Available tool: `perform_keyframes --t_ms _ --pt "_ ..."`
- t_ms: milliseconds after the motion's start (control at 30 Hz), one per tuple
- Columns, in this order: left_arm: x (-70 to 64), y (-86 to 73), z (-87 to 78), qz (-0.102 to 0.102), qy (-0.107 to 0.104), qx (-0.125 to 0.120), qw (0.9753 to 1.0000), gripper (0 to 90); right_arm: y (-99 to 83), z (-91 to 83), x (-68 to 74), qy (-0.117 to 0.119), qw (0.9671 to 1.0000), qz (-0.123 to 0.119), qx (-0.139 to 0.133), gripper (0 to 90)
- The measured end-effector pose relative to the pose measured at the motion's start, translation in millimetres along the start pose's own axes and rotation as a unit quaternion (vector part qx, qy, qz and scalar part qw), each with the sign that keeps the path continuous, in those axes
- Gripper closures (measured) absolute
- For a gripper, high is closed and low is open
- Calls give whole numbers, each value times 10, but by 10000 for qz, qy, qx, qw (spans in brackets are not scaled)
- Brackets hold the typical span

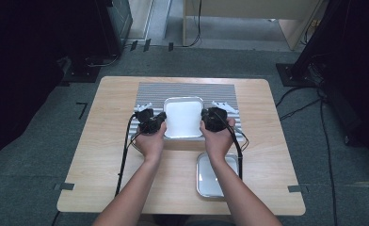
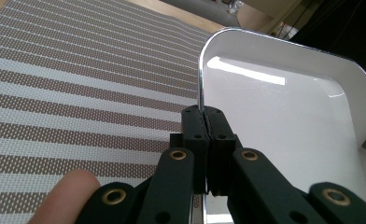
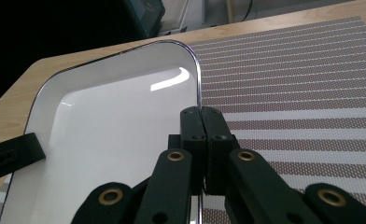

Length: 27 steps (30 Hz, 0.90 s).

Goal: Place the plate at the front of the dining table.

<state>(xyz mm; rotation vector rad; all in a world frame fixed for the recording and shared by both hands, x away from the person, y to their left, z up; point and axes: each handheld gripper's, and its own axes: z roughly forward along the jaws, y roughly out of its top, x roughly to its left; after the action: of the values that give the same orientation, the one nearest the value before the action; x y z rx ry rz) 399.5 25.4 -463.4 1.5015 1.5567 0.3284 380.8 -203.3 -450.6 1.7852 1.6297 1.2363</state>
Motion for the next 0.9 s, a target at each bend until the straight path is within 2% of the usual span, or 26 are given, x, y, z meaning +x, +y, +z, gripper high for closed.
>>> perform_keyframes --t_ms 100,367,667,767,900 --pt "10 39 69 21 8 41 10000 897 24 80 -36 65 10000 43 58 900" --pt "-26 104 233 28 85 123 9999 897 87 242 -112 -13 9999 -127 77 900" --pt "31 147 490 -133 144 362 9992 898 137 507 -213 -104 9993 -110 343 900" --pt "49 190 561 -111 171 462 9987 898 169 578 -251 -18 9989 -56 455 898" --pt "38 224 668 -93 225 574 9981 898 174 689 -306 -96 9983 -48 566 898"
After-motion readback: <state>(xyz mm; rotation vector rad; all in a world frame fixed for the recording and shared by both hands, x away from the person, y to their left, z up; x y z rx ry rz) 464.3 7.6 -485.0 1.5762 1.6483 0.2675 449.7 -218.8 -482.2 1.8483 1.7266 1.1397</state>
